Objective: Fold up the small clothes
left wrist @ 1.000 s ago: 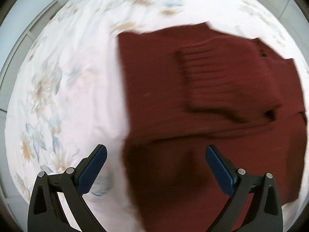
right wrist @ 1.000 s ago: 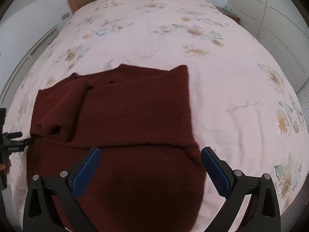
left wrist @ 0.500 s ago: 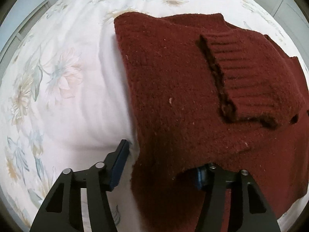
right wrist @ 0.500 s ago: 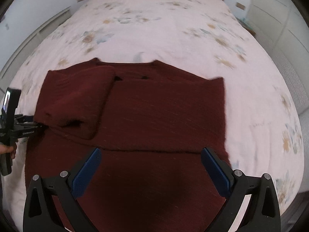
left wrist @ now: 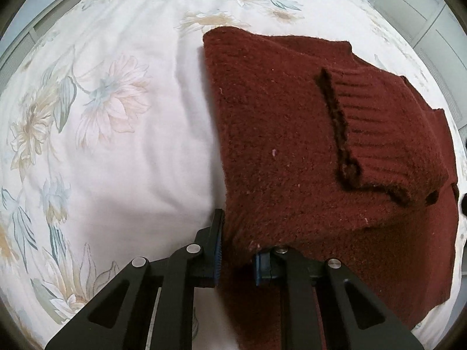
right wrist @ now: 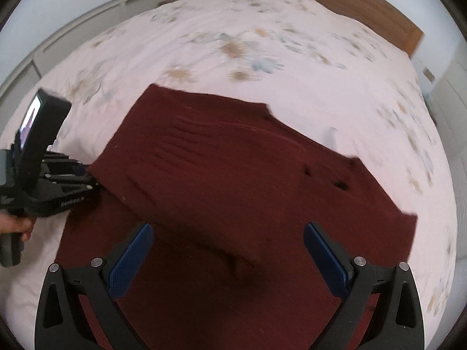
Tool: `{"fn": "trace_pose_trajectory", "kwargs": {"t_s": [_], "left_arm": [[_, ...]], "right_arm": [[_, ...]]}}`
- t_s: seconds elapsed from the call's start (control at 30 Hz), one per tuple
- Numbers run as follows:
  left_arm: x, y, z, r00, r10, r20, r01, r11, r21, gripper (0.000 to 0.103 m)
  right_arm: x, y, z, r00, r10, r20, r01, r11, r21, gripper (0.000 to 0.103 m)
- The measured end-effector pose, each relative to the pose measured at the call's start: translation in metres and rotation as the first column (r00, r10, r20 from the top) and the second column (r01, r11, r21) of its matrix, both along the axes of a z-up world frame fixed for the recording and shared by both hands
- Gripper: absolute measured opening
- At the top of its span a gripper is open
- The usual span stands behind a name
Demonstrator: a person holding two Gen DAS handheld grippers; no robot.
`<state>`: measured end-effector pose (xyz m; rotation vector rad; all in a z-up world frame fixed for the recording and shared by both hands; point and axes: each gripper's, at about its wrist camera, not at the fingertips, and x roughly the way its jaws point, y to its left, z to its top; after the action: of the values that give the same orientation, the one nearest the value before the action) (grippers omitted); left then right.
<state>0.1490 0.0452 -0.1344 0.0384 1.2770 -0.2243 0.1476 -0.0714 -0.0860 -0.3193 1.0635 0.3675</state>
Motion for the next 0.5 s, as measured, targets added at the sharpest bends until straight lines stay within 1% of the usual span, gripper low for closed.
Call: {"fn": "trace_pose_trajectory", "kwargs": {"t_s": [0.07, 0.1, 0.2, 0.3, 0.37, 0.4, 0.43, 0.47, 0.5], "left_arm": [[0.001, -0.005, -0.002, 1.0, -0.005, 0.005, 0.004, 1.0, 0.012, 0.014], [-0.006, -0.015, -0.004, 1.0, -0.004, 0.008, 0.004, 1.0, 0.017, 0.014], [-0.011, -0.025, -0.004, 1.0, -0.006, 0.014, 0.005, 1.0, 0.027, 0.015], [-0.012, -0.036, -0.008, 1.0, -0.01, 0.016, 0.009, 0.999, 0.037, 0.015], [-0.014, -0.041, -0.007, 1.0, -0.02, 0.022, 0.019, 0.999, 0.051, 0.015], [-0.014, -0.042, -0.006, 0.999, -0.023, 0.024, 0.022, 0.998, 0.056, 0.015], [-0.015, -0.045, -0.006, 0.999, -0.023, 0.025, 0.022, 0.998, 0.058, 0.015], [-0.011, -0.028, -0.005, 0.999, -0.023, 0.025, 0.022, 0.998, 0.058, 0.015], [-0.012, -0.029, -0.005, 0.999, -0.023, 0.024, 0.021, 0.998, 0.059, 0.015]], "right_arm": [[0.007, 0.017, -0.01, 1.0, 0.027, -0.01, -0.027, 0.999, -0.024, 0.102], [0.008, 0.022, -0.013, 0.999, 0.034, -0.017, -0.034, 0.999, -0.024, 0.102], [0.014, 0.037, -0.029, 0.998, 0.055, -0.023, -0.056, 0.997, -0.043, 0.102], [0.021, 0.042, -0.045, 0.999, 0.042, -0.023, -0.044, 0.995, -0.094, 0.102], [0.026, 0.039, -0.051, 0.999, 0.029, -0.031, -0.031, 0.997, -0.073, 0.1], [0.027, 0.036, -0.052, 0.999, 0.022, -0.035, -0.024, 0.998, -0.054, 0.094], [0.028, 0.034, -0.052, 0.999, 0.017, -0.041, -0.018, 0.999, -0.038, 0.08], [0.028, 0.03, -0.052, 0.999, 0.015, -0.042, -0.016, 1.0, -0.024, 0.066], [0.028, 0.03, -0.05, 0.999, 0.013, -0.034, -0.014, 1.0, -0.026, 0.042]]}}
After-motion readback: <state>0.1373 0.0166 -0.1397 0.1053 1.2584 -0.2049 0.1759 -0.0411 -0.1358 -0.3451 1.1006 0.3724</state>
